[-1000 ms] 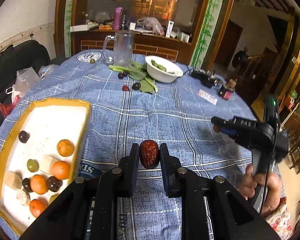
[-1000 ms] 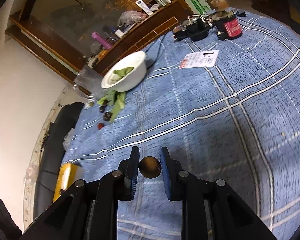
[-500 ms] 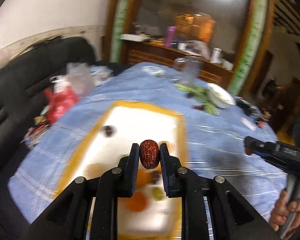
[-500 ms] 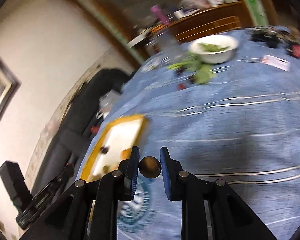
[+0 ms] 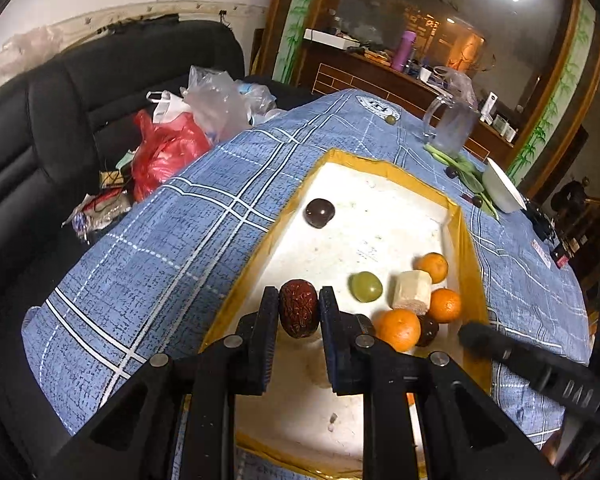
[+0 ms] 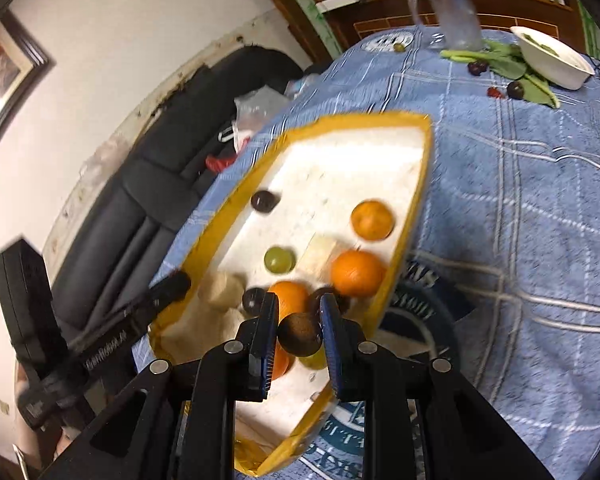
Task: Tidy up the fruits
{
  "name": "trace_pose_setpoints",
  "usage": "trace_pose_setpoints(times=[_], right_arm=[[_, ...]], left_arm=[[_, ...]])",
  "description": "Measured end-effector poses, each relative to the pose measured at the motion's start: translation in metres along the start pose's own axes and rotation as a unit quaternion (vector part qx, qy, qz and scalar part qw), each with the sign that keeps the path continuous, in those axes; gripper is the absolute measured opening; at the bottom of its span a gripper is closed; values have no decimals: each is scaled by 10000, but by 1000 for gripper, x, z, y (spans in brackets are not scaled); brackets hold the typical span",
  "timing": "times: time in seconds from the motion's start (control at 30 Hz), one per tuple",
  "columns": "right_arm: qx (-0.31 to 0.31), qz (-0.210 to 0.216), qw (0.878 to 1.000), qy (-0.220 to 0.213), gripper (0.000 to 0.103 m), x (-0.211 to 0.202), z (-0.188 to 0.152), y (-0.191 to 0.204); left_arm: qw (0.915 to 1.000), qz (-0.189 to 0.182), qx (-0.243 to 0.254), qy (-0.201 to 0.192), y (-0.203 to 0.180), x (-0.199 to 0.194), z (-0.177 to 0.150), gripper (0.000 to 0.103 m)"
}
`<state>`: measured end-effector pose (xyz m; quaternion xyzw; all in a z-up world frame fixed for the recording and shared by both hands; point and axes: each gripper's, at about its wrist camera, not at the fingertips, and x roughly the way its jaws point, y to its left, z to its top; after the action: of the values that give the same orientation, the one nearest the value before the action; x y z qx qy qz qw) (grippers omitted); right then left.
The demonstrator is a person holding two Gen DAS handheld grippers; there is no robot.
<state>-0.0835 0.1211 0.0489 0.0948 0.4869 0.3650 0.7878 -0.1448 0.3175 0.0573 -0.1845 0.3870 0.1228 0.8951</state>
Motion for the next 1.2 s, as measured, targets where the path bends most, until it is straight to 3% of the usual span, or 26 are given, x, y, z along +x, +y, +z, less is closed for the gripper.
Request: trace_pose_setpoints(times=[0.2, 0.27, 0.3, 0.33, 0.4, 0.6, 0.67, 0.87, 1.0, 1.2], right_arm=[[-296, -75, 9993, 197, 24, 11, -19, 18], [-417, -105, 9989, 198, 32, 10, -26, 24], [-504, -130, 9985, 171, 37, 8, -30, 29], [-613, -161, 9979, 138, 53, 6, -33, 34], [-803, -238, 9965, 39, 62, 0, -40, 43], [-1088, -866, 9885, -587, 65, -48, -54, 51], [-963, -1054, 9859, -870, 73, -75, -61, 41], [-311, -1685, 9746, -1439, 76, -156, -85, -10], [293, -2209, 9578, -1816, 77, -212, -113, -50], [1134, -2463, 9315, -2425, 81, -287, -157, -94]], left_arm=[[9999, -29, -157, -8, 7, 4, 2, 20], [9998, -79, -195, -13, 7, 2, 3, 37], [9996, -121, -232, -53, 7, 0, 4, 53], [9994, -160, -277, -138, 8, -5, 4, 61], [9991, -217, -286, -243, 7, -11, 7, 64], [9975, -615, -165, -310, -19, -30, 10, 69], [9960, -821, -22, -342, -38, -39, 8, 70], [9833, -1668, 647, -339, -128, -58, -7, 76], [9685, -2139, 1264, -180, -198, -66, -27, 76], [9488, -2497, 1930, -95, -272, -87, -60, 76]])
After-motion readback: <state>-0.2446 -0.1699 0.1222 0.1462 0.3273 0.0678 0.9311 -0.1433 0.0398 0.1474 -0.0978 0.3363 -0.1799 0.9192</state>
